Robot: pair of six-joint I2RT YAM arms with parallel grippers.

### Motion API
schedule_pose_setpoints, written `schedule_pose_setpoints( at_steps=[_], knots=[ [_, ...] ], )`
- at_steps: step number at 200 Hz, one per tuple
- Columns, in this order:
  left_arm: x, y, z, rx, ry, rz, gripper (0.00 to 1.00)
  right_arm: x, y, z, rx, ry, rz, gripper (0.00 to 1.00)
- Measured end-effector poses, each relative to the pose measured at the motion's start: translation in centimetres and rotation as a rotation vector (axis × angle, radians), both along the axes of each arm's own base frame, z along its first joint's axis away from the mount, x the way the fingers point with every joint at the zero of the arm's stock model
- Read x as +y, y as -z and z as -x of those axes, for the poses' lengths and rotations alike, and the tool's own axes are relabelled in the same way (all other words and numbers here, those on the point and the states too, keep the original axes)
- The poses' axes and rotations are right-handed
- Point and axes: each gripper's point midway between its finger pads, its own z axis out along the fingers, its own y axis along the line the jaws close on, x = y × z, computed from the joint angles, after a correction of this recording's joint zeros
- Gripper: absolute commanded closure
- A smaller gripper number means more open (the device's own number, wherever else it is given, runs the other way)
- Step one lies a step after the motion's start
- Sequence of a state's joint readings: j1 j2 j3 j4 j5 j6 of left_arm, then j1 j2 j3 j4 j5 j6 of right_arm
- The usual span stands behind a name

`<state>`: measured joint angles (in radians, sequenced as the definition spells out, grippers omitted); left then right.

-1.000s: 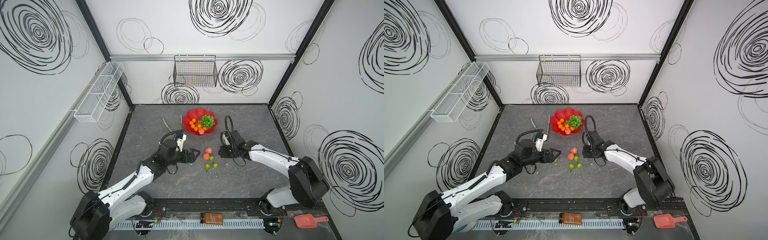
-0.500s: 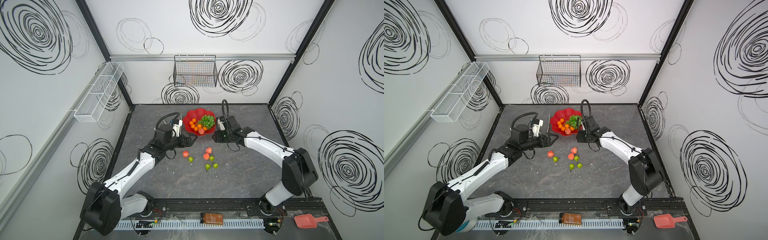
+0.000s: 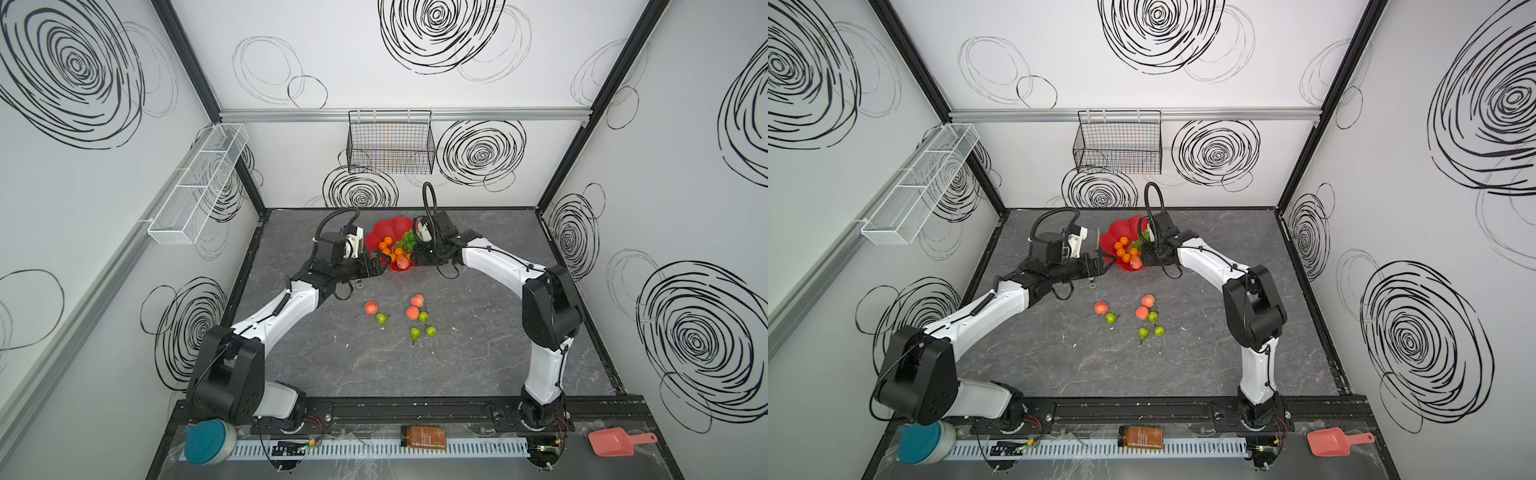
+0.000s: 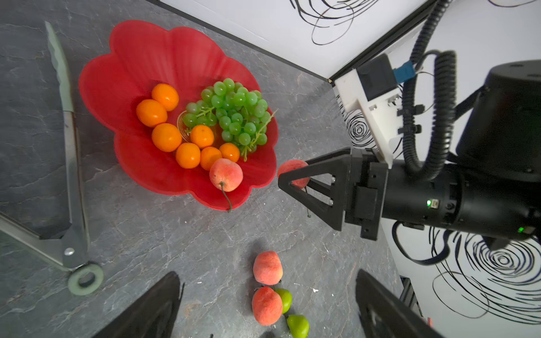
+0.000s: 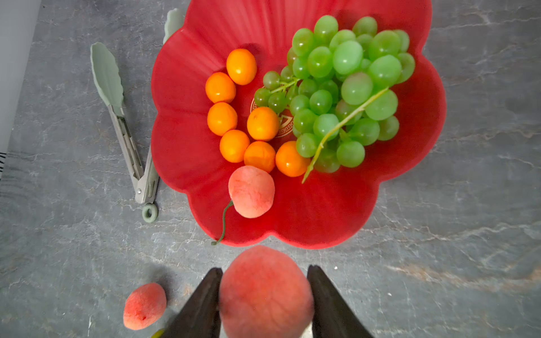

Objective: Place and organize the fake fruits in the fruit bowl
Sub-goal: 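Lift and carry the peach over the red bowl with the right gripper, then lower the peach into the bowl and open the right gripper, then move the right gripper down to another peach among the pears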

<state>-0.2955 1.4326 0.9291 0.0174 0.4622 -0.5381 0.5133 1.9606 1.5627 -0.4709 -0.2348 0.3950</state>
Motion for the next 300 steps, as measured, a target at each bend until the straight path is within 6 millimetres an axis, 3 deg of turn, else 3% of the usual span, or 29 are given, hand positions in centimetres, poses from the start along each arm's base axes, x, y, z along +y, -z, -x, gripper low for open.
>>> schedule_pose_setpoints(
  at_steps=[47, 92, 210, 236, 260, 300],
  knots=[
    [1.4, 0.3, -0.9, -0.005, -0.044, -0.012, 0.04, 0.3, 2.3, -2.1, 0.032, 0.005, 0.034, 0.51],
    [2.2, 0.5, -1.0, -0.006, -0.070, -0.022, 0.04, -0.1, 4.4, -2.8, 0.069, 0.016, 0.056, 0.49],
    [3.1, 0.1, -0.8, 0.012, -0.087, -0.008, 0.04, -1.1, 4.2, -4.0, 0.061, 0.027, 0.051, 0.34],
    [3.8, -1.8, -0.1, -0.023, -0.098, 0.003, 0.04, -1.3, 3.3, -4.0, 0.047, 0.027, 0.047, 0.31],
    [4.3, -3.7, 1.1, -0.057, -0.108, 0.008, 0.04, -1.6, 1.2, -3.9, 0.014, 0.031, 0.032, 0.30],
    [5.2, -4.1, 3.3, -0.055, -0.132, -0.009, 0.04, -2.4, -3.0, -2.2, -0.060, 0.032, -0.007, 0.30]
  ],
)
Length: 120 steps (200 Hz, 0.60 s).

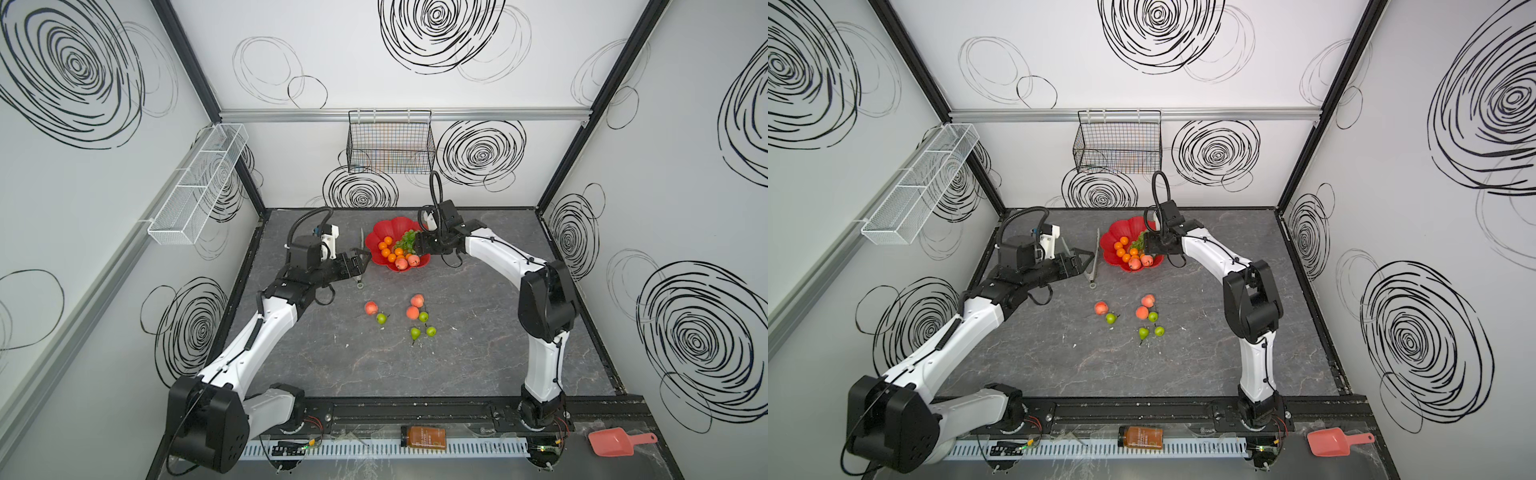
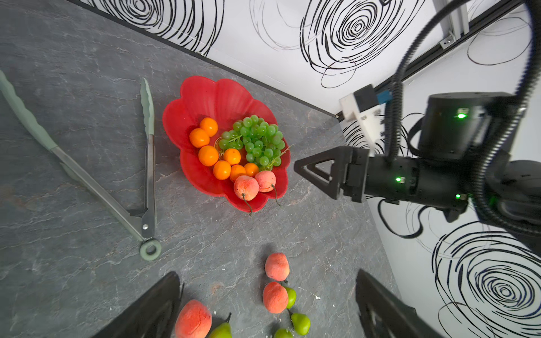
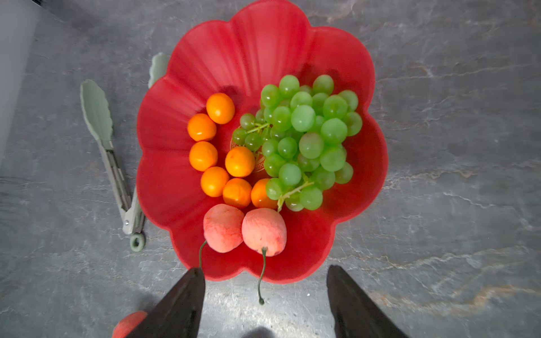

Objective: Place and organize the fake fruits in the fruit bowl
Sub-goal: 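Move the right gripper down to another peach among the pears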

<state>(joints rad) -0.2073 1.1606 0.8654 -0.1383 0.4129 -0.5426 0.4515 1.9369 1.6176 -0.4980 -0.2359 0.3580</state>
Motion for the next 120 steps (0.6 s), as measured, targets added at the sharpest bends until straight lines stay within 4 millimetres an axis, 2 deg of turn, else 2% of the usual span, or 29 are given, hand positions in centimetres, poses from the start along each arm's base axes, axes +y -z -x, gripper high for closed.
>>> schedule_pose_setpoints(
  at_steps=[20, 41, 72, 120],
  knots=[
    [0.5, 0.7, 1.2, 0.022, -0.014, -0.012, 0.04, -0.6, -1.2, 1.3, -0.023, 0.000, -0.012, 0.30],
    [1.0, 1.6, 2.6, 0.047, -0.029, -0.021, 0.04, -0.9, -1.2, 2.9, -0.027, -0.006, -0.017, 0.31],
    [1.3, 3.6, 4.9, 0.088, -0.038, -0.040, 0.04, -1.0, 0.6, 6.0, 0.008, -0.028, -0.005, 0.33],
    [0.7, 5.9, 7.7, 0.138, -0.022, -0.039, 0.04, 0.7, 3.5, 10.0, 0.066, -0.085, 0.031, 0.35]
  ],
)
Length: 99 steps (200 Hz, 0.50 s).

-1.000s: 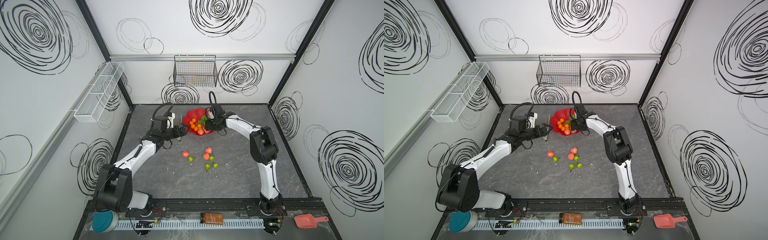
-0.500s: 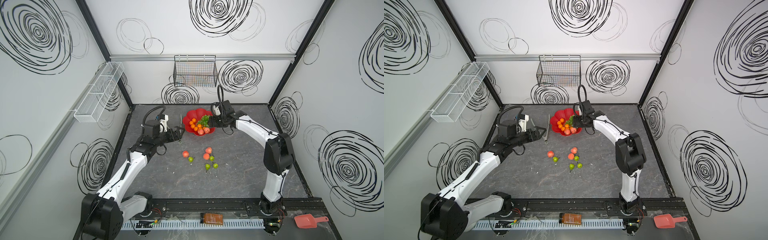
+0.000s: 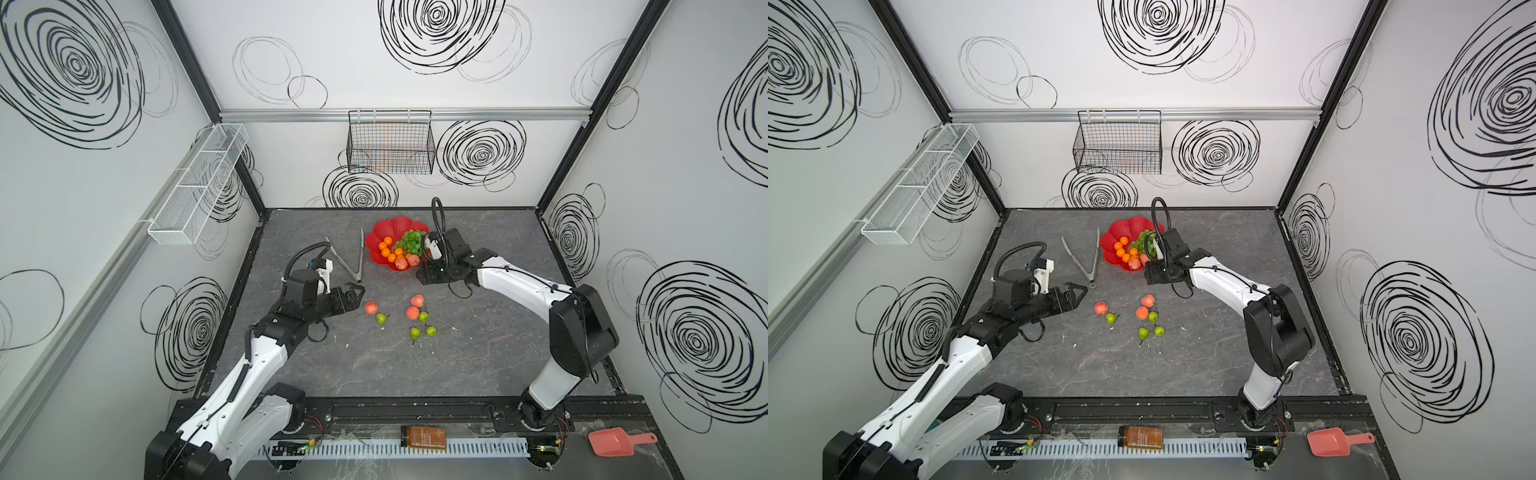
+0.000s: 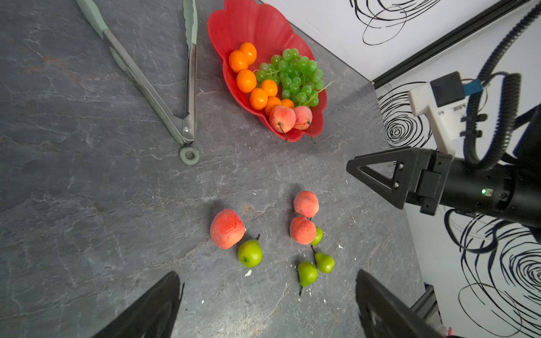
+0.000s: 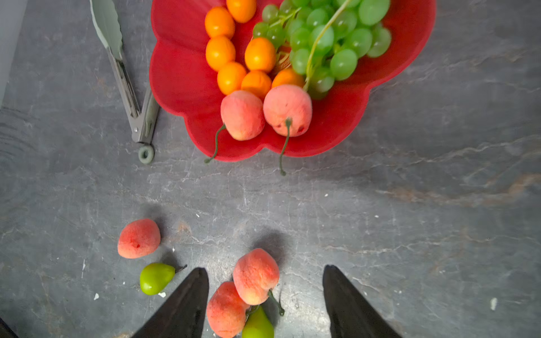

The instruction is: Place and organize the fake fruits in the fruit bowl

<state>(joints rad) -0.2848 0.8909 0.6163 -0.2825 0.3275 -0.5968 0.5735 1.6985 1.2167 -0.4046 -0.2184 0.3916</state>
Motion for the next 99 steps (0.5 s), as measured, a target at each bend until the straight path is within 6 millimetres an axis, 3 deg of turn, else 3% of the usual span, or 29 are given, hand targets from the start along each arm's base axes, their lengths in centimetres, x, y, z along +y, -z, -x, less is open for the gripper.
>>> schedule_pose_setpoints(
  at_steps=[29, 63, 99],
  knots=[
    [-2.3, 1.1, 1.7, 0.016, 0.073, 0.001, 0.04, 0.4, 1.5, 1.5, 0.031, -0.012, 0.018, 0.35],
    [-5.5, 1.9, 3.7, 0.016, 0.170, 0.006, 0.04, 0.7, 3.1, 1.8, 0.060, -0.015, 0.034, 0.34],
    [-6.6, 2.3, 4.1, 0.019, 0.185, 0.013, 0.04, 0.9, 6.0, 2.2, 0.117, -0.023, 0.073, 0.34]
  ],
)
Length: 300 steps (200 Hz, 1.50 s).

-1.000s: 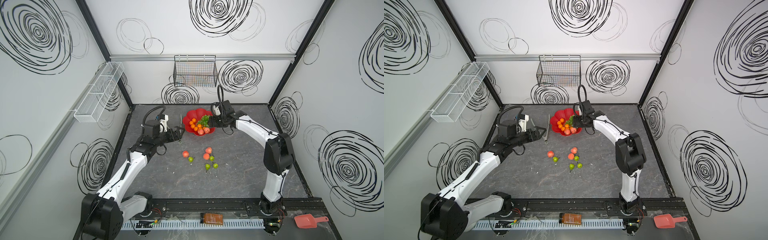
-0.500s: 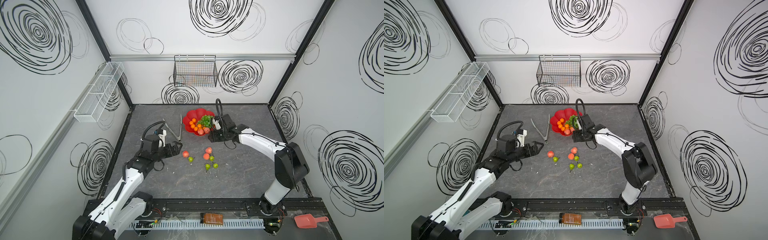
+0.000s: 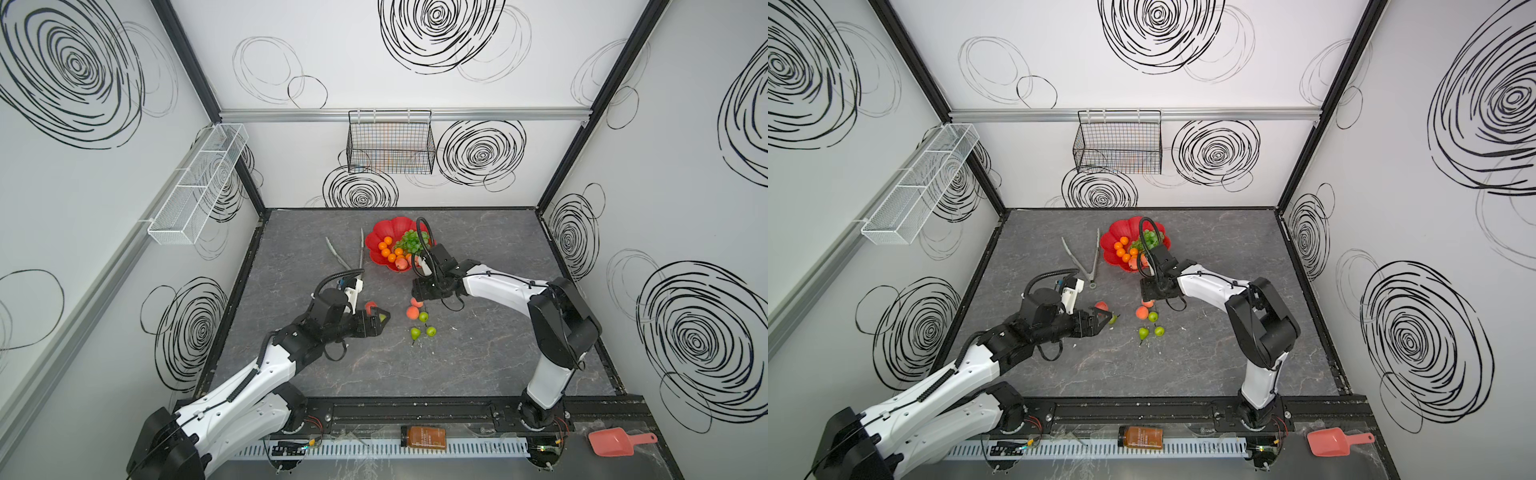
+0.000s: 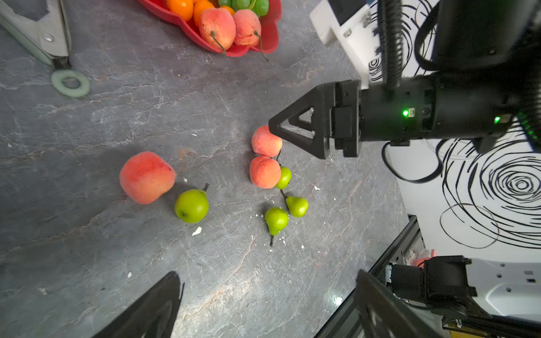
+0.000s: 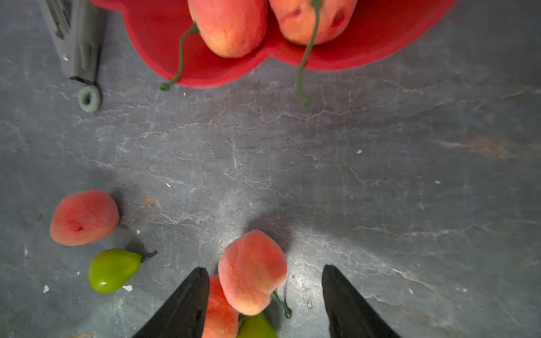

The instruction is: Place and organize the fake fruits in the fruit bowl

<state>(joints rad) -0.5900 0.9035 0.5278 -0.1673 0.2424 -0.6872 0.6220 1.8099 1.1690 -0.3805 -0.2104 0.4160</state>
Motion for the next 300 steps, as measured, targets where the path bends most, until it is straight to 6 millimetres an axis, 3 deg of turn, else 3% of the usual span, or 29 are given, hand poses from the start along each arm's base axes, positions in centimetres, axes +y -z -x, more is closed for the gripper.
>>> schedule_pose_setpoints(
  at_steps=[33, 164, 266, 300],
  knots=[
    [0.1, -0.2, -0.3, -0.012, -0.016, 0.000, 0.04, 0.2, 1.4, 0.2, 0.026, -0.006, 0.012, 0.35],
    [0.3, 0.0, -0.4, -0.009, -0.027, -0.004, 0.04, 0.3, 2.4, 0.2, 0.037, -0.010, 0.020, 0.40],
    [0.4, 0.2, -0.3, -0.006, -0.036, -0.005, 0.04, 0.0, 2.5, 0.3, 0.032, -0.005, 0.025, 0.44],
    [0.6, 0.1, -0.4, -0.011, -0.041, -0.003, 0.04, -0.3, 1.1, 0.4, 0.004, 0.000, 0.012, 0.44]
  ],
)
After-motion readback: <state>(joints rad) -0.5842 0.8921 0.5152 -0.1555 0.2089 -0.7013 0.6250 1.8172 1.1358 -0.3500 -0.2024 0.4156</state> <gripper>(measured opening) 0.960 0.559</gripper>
